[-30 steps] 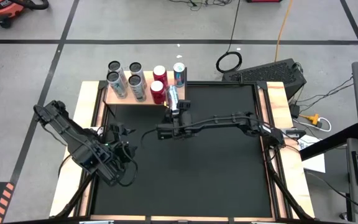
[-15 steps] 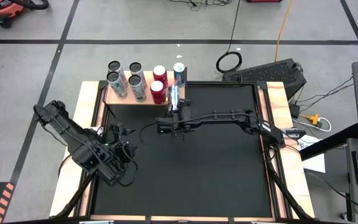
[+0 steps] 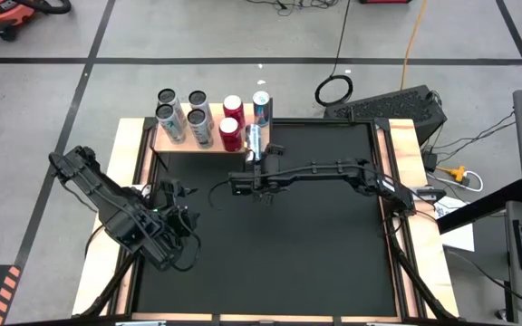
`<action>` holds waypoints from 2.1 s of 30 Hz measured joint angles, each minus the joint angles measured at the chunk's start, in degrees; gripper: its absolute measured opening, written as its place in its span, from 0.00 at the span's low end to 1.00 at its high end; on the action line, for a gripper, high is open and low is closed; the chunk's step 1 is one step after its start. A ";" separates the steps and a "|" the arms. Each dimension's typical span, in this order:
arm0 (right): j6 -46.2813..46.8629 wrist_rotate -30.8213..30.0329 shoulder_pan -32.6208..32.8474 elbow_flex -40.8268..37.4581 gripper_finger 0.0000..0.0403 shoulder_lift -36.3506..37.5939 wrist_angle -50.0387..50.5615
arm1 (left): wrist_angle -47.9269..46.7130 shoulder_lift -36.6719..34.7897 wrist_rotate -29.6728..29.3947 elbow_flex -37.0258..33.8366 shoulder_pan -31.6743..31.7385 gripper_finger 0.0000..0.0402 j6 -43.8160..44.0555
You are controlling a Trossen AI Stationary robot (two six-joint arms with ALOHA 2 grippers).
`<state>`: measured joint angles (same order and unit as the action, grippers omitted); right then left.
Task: Place canned beverage on shelf
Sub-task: Put the blue soda can aligned with the blue soda can on the shelf
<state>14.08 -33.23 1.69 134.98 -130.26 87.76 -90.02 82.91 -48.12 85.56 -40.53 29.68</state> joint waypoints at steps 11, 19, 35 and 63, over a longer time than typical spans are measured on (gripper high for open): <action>8.19 21.04 -2.06 0.00 0.99 1.42 -0.67 | 0.00 -0.02 0.34 0.00 0.00 0.85 -0.02; 13.37 17.14 -4.08 0.00 0.99 8.76 -4.85 | 0.00 -0.04 0.98 -0.02 0.00 0.85 -0.12; 21.62 23.47 -7.99 0.02 0.99 10.84 -23.01 | 0.01 -0.04 6.06 -0.02 0.00 0.85 0.01; 27.08 12.39 -7.91 0.02 0.99 6.53 -16.81 | 0.03 -0.04 8.69 -2.04 -0.11 0.85 1.50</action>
<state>41.16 -20.85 -6.22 135.00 -123.73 70.96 -89.98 82.87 -39.43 83.52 -40.64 31.18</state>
